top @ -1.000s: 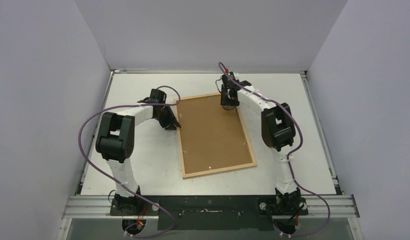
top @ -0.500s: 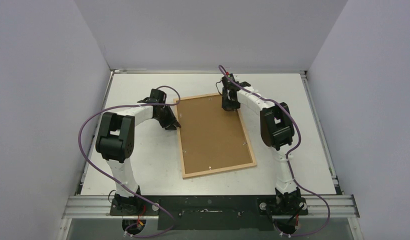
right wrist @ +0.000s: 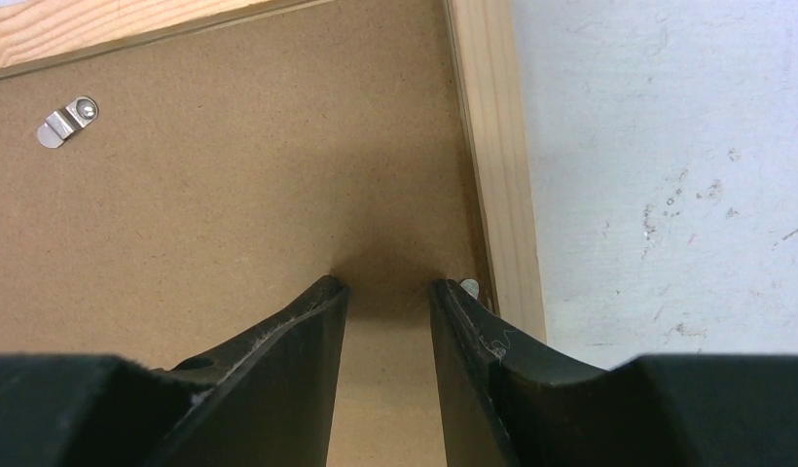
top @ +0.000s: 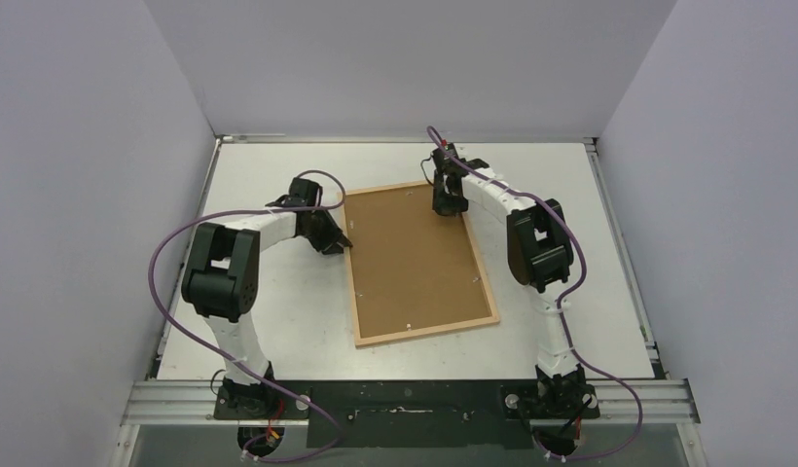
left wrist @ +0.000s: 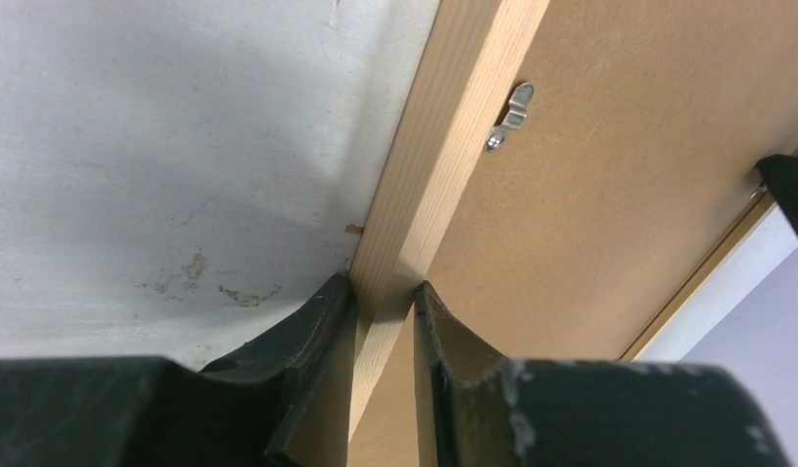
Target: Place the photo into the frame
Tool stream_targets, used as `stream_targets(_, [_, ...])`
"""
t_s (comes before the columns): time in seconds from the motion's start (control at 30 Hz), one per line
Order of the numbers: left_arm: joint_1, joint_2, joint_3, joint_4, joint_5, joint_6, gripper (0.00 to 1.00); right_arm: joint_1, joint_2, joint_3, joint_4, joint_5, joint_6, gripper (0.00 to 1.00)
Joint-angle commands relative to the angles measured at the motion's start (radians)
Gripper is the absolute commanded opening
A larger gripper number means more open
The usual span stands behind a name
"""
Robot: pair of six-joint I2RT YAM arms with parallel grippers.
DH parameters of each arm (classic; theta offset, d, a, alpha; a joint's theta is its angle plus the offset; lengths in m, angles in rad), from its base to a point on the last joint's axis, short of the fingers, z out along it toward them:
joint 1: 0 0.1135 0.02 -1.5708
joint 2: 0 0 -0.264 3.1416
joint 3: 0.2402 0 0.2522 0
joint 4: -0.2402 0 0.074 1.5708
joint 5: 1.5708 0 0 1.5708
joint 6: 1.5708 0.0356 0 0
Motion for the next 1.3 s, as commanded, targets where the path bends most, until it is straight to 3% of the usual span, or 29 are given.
stream_targets(0.0, [0.010,0.002,-0.050,0.068,-0.094,-0.168,0.00,-0.023,-0.015,0.008,-0.126,0.070,0.001,0.38])
stream_targets(0.5, [0.007,-0.005,-0.073,0.076,-0.110,-0.231,0.00,-0.048,-0.049,-0.037,-0.126,0.083,0.039,0.36])
stream_targets(0.83, [0.008,-0.007,-0.079,0.064,-0.111,-0.225,0.00,-0.077,-0.089,-0.098,-0.041,0.071,0.098,0.47])
stream_targets(1.27, [0.008,-0.005,-0.082,0.083,-0.100,-0.233,0.00,-0.090,-0.119,-0.149,-0.021,0.030,0.242,0.46])
